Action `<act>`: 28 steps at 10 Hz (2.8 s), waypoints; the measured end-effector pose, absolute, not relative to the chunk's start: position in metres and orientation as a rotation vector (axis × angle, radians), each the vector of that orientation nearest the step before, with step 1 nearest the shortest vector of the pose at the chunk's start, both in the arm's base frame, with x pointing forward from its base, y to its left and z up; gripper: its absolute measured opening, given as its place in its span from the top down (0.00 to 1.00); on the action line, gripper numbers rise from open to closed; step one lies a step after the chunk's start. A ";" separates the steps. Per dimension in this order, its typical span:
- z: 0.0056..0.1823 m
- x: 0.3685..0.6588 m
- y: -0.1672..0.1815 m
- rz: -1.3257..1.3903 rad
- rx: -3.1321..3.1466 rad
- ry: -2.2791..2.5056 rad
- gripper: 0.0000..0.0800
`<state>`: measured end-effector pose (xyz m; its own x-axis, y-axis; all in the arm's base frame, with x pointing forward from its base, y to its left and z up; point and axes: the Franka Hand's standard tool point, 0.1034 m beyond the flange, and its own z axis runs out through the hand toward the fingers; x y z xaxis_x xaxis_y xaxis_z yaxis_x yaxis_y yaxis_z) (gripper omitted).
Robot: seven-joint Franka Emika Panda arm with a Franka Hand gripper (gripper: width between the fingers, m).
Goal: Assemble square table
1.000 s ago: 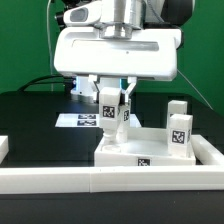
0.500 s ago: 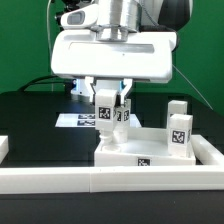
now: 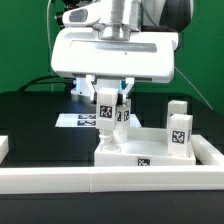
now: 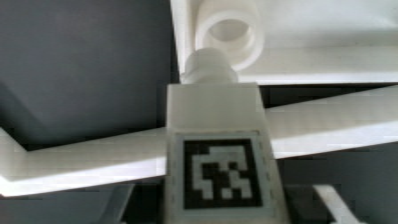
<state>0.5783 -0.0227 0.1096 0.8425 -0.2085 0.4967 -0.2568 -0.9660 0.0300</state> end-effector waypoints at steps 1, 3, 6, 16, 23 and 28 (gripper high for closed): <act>0.105 0.576 -0.018 0.824 2.897 -0.349 0.64; 0.102 0.576 -0.011 0.794 2.916 -0.341 0.64; 0.096 0.573 -0.008 0.777 2.918 -0.324 0.64; 0.075 0.571 -0.005 0.750 2.907 -0.289 0.64; 0.074 0.573 -0.004 0.808 2.880 -0.263 0.24; 0.077 0.574 -0.008 0.808 2.877 -0.254 0.19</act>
Offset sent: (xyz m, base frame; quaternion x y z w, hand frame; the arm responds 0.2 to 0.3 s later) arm 0.0031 0.0092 -0.0020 -0.0036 0.0023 0.0101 0.9999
